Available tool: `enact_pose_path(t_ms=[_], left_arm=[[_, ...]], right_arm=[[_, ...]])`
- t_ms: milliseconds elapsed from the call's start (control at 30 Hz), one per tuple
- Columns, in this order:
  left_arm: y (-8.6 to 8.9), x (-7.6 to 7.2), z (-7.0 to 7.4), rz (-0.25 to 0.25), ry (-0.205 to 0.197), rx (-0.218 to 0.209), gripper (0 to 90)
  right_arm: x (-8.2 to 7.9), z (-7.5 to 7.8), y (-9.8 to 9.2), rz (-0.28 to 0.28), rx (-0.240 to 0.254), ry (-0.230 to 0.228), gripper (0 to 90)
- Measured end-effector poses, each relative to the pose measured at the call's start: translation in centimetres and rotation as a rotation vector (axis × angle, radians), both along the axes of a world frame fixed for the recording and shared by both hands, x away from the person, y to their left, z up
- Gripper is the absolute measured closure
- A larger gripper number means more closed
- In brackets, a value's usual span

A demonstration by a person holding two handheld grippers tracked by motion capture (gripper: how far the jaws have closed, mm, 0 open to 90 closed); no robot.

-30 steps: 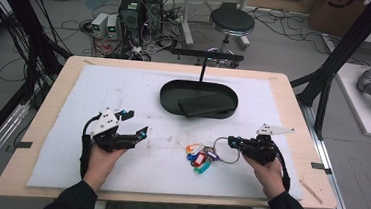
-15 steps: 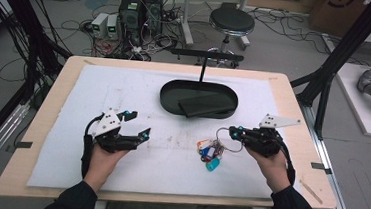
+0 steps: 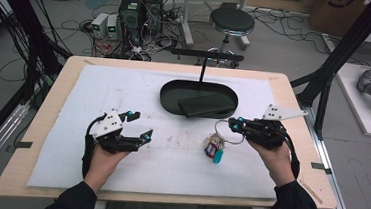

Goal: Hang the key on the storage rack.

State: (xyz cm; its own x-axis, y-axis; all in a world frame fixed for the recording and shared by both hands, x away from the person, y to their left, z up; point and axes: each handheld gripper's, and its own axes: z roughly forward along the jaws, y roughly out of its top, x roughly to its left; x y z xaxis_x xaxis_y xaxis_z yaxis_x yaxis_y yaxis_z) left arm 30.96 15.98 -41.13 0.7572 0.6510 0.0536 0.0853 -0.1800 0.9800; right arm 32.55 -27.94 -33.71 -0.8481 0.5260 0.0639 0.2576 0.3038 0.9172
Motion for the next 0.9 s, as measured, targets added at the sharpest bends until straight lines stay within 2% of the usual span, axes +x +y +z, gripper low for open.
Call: enact_pose_path(t_ms=[300,367,433,667,900], left_arm=[[-0.8,0.0,0.5,-0.053,-0.007,-0.003,24.3],[-1.1,0.0,0.6,-0.066,-0.01,-0.001,24.3],[-1.5,0.2,0.7,-0.105,0.005,-0.02,24.3],[-2.5,0.7,1.1,-0.153,0.014,-0.035,24.1],[-4.2,1.0,1.8,-0.212,0.023,-0.041,23.9]], right_arm=[[0.3,1.5,0.7,0.021,0.02,-0.032,87.7],[0.4,1.6,0.8,0.023,0.025,-0.035,87.7],[0.5,1.7,0.9,0.03,0.028,-0.034,87.7],[0.6,2.0,1.5,0.054,0.02,-0.054,87.7],[0.5,2.2,1.7,0.081,0.036,-0.063,87.7]])
